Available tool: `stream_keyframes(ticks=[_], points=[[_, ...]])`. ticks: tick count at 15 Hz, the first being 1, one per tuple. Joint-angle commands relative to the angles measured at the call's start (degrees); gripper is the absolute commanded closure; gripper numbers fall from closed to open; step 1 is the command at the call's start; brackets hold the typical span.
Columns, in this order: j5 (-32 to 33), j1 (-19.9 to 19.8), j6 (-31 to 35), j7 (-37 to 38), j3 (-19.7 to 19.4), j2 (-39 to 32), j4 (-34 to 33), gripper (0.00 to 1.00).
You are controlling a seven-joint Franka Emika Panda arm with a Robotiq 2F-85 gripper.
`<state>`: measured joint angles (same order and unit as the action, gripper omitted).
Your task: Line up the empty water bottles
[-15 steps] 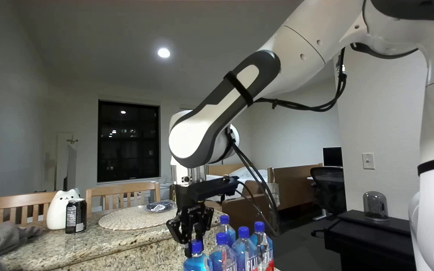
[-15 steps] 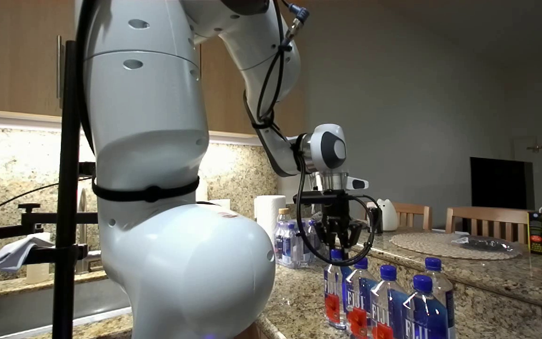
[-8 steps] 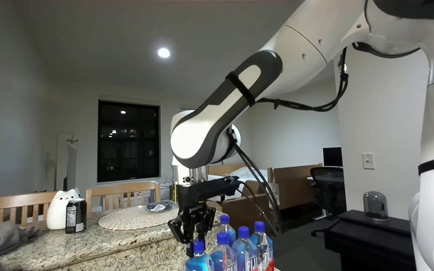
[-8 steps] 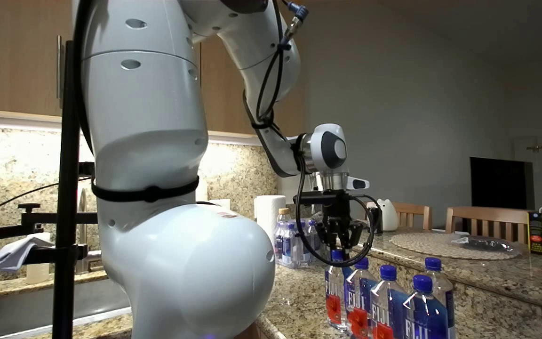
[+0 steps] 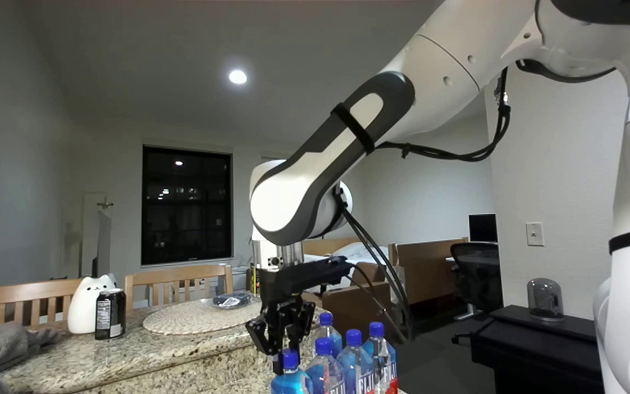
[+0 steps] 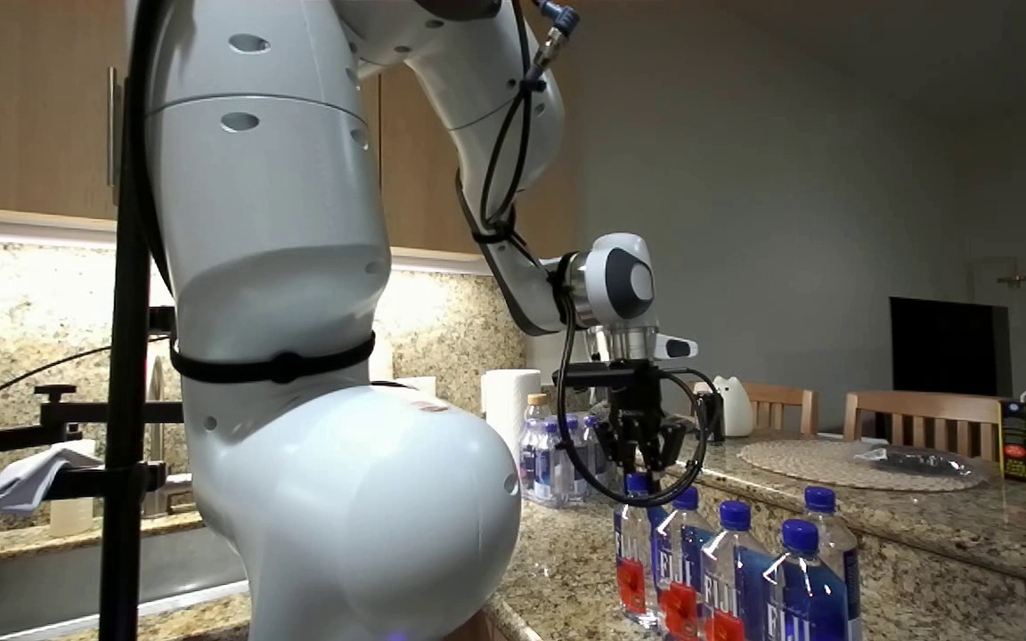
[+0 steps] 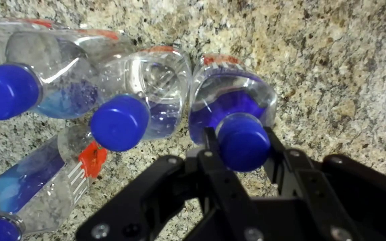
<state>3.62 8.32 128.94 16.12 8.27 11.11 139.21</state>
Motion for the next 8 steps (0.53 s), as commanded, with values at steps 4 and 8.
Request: stream_keyframes(ticks=[4, 8], points=[[1.0, -1.1, 0.7, 0.6, 0.5, 1.4, 2.2, 0.63], [0.6, -0.9, 1.4, -0.1, 0.4, 0.6, 0.8, 0.3]])
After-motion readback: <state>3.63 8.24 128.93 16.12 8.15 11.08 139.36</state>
